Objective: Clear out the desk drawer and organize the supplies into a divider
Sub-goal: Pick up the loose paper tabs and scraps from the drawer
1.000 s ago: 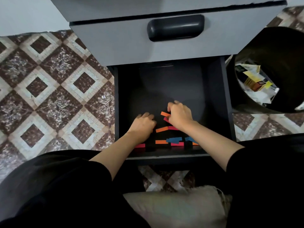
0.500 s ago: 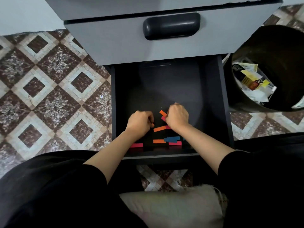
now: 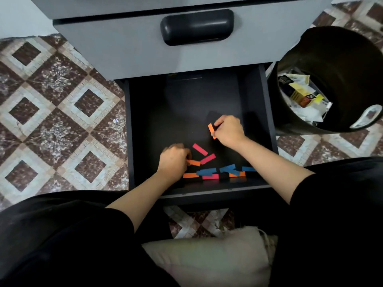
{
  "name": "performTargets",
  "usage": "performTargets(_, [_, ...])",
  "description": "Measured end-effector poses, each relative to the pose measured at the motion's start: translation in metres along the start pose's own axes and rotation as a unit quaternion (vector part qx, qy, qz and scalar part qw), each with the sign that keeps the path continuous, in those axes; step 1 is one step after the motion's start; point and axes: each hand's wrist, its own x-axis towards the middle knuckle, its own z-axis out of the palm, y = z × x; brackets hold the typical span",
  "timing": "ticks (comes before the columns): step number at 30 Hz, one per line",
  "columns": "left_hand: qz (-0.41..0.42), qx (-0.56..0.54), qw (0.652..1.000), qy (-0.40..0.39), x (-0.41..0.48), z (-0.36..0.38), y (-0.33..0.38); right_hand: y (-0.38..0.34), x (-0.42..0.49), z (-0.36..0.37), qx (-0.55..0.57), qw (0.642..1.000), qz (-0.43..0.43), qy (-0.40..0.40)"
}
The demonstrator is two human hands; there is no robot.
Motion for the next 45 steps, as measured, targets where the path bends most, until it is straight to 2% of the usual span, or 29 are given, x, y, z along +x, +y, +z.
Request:
performTargets(5, [0.008,0.005,1.000,-0.011,0.002,0.002,0.006,0.004,0.001,-0.011,-0.018,0.999,-0.016,-0.035])
performTargets(8, [0.027,0.025,0.999,-0.018,0.000,0.002,0.008,0.009,-0.006,-0.017,-0.076,0.993,-0.031,-0.089])
performTargets(11, [0.043,0.031,0.998,-0.027,-0.001,0.002,0.008,0.020,-0.012,-0.021,-0.199,0.963,-0.051,-0.172])
performTargets(14, [0.048,0.014,0.998,-0.030,-0.003,0.001,0.007,0.029,-0.019,-0.024,-0.294,0.930,-0.053,-0.216])
performTargets(19, [0.003,-0.003,0.999,-0.047,-0.003,-0.011,-0.001,0.036,-0.036,-0.027,-0.393,0.882,-0.038,-0.256])
performTargets(22, [-0.018,-0.002,0.999,-0.046,-0.004,-0.015,-0.006,0.040,-0.038,-0.025,-0.405,0.874,-0.028,-0.266])
performTargets(31, [-0.018,-0.035,0.998,-0.050,-0.002,-0.012,0.000,0.045,-0.033,-0.023,-0.287,0.920,-0.028,-0.266])
performTargets(37, [-0.039,-0.063,0.996,-0.039,0.000,-0.011,-0.002,0.040,-0.030,-0.019,-0.161,0.967,-0.066,-0.184])
performTargets(41, [-0.042,-0.070,0.996,-0.033,0.002,-0.013,-0.003,0.034,-0.028,-0.017,-0.146,0.974,-0.065,-0.162])
performTargets(45, [-0.018,-0.026,0.999,-0.014,0.005,-0.021,-0.004,0.021,-0.035,-0.018,-0.196,0.953,-0.097,-0.211])
